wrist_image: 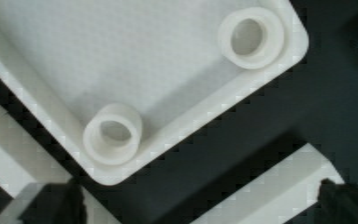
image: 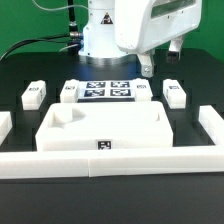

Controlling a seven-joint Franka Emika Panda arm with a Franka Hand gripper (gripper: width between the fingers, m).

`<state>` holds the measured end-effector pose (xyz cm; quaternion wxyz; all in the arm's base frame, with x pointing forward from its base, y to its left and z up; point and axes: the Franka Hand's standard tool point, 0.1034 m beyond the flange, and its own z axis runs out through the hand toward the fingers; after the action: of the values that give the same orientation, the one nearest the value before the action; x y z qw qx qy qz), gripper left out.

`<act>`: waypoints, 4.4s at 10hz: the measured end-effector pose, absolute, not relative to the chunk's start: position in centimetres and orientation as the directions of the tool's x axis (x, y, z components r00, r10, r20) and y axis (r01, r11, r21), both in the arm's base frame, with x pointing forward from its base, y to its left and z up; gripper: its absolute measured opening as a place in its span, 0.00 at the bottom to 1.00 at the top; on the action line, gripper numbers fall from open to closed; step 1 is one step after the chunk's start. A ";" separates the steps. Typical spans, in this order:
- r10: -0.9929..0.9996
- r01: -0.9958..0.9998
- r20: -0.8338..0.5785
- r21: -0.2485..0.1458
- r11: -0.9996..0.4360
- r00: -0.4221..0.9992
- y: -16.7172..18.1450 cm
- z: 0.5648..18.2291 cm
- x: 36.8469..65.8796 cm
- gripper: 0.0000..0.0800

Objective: Assemble desk

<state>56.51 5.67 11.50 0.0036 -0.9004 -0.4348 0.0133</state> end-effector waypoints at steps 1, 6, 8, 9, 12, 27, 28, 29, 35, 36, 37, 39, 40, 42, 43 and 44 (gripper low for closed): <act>0.783 0.783 -0.021 -0.018 -0.622 0.622 5.7 11.5 56.5 0.81; 0.784 0.783 -0.021 -0.019 -0.621 0.621 5.7 11.5 56.5 0.81; 0.839 0.838 -0.016 -0.014 -0.545 0.545 5.1 11.6 56.2 0.81; 0.889 0.889 -0.015 -0.015 -0.458 0.458 4.3 11.4 55.1 0.81; 0.996 0.996 -0.010 -0.019 -0.085 0.084 1.6 10.8 52.5 0.81; 0.994 0.994 0.026 0.030 -0.104 0.103 -3.3 2.1 49.2 0.56; 0.994 0.994 0.026 0.029 -0.104 0.103 -3.3 2.1 49.2 0.33; 0.994 0.994 0.026 0.029 -0.104 0.103 -3.3 2.1 49.2 0.33; 0.994 0.994 0.026 0.029 -0.104 0.104 -3.4 2.1 49.2 0.07; 0.994 0.994 0.026 0.029 -0.104 0.104 -3.4 2.1 49.2 0.07; 0.995 0.995 0.026 0.029 -0.100 0.100 -3.2 2.1 49.3 0.07; 0.997 0.997 0.040 0.043 -0.067 0.065 -1.4 2.1 51.2 0.07; 0.998 0.998 0.044 0.045 -0.041 0.039 -0.3 2.1 51.6 0.07; 0.998 0.999 0.053 0.035 -0.027 0.025 1.7 2.1 51.7 0.07; 0.998 1.000 0.055 0.023 -0.013 0.011 2.8 2.1 51.7 0.07; 0.998 1.000 0.056 0.013 -0.007 0.006 3.1 2.1 51.8 0.07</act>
Offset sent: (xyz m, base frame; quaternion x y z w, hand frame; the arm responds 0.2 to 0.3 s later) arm 0.0000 0.0000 0.0000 0.0000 0.0000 0.0000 1.0000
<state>51.75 3.15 2.07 0.0152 -0.7090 -0.7046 -0.0244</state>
